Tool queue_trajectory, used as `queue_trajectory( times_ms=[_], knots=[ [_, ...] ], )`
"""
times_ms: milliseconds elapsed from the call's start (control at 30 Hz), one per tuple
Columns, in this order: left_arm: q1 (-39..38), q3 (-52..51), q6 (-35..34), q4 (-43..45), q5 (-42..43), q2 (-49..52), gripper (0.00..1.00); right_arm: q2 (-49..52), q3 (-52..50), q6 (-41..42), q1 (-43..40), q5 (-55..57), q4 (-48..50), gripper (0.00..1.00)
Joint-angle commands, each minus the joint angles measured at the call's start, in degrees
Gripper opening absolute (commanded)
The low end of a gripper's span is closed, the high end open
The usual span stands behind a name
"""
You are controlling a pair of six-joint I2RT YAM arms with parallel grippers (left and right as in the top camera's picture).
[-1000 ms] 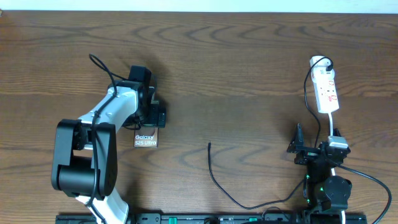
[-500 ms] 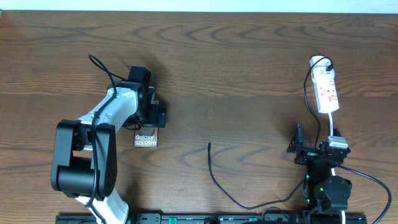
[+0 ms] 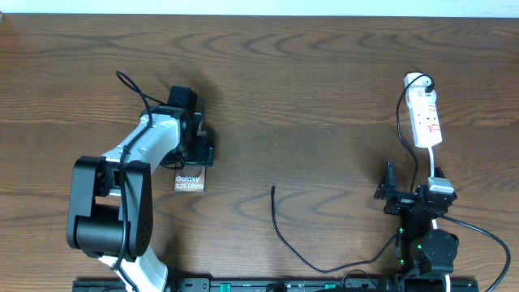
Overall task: Plug charger to phone and switch on socket
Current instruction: 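Lower the left gripper onto the phone and close on its edges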
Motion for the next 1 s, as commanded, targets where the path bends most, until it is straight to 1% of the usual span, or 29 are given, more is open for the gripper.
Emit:
queue_trajectory(
  times_ms=[0, 100, 200, 500, 567, 633, 700, 733, 767, 800, 967],
  knots=[
    [0.17, -1.79, -0.2, 0.04, -1.2, 1.11, 0.83, -0.31, -0.07, 0.72, 0.72, 0.63, -0.17, 0.99],
    [0.17, -1.79, -0.2, 0.02, -1.2, 1.11, 0.82, -0.31, -0.07, 0.72, 0.72, 0.63, -0.2, 0.99],
    [0.17, -1.79, -0.2, 0.02, -1.2, 1.11, 0.77, -0.31, -0.07, 0.72, 0.72, 0.63, -0.2, 0.99],
    [0.17, -1.79, -0.2, 0.02, -1.2, 1.11, 0.53, -0.31, -0.07, 0.72, 0.7, 0.63, -0.2, 0.99],
    [0.17, -1.79, -0.2, 0.02, -1.2, 1.11, 0.45, -0.31, -0.07, 0.72, 0.7, 0.63, -0.2, 0.99],
    [0.17, -1.79, -0.2, 0.04, -1.2, 1.11, 0.34, -0.31, -0.07, 0.72, 0.7, 0.66, -0.2, 0.99],
    [0.17, -1.79, -0.2, 0.07, -1.18, 1.11, 0.27, -0.31, -0.07, 0.72, 0.7, 0.63, -0.17, 0.99],
    [0.17, -1.79, -0.2, 0.07, -1.18, 1.11, 0.22, -0.31, -0.07, 0.72, 0.7, 0.63, -0.2, 0.99],
    [0.17, -1.79, -0.2, 0.04, -1.18, 1.11, 0.13, -0.31, -0.07, 0.72, 0.7, 0.63, -0.2, 0.99],
    [0.17, -1.77, -0.2, 0.04, -1.2, 1.11, 0.08, -0.31, -0.07, 0.72, 0.7, 0.63, -0.2, 0.99],
    [0.17, -0.74, -0.2, -0.76, -1.2, 0.83, 0.07, -0.31, -0.07, 0.72, 0.7, 0.63, -0.17, 0.99]
  ],
)
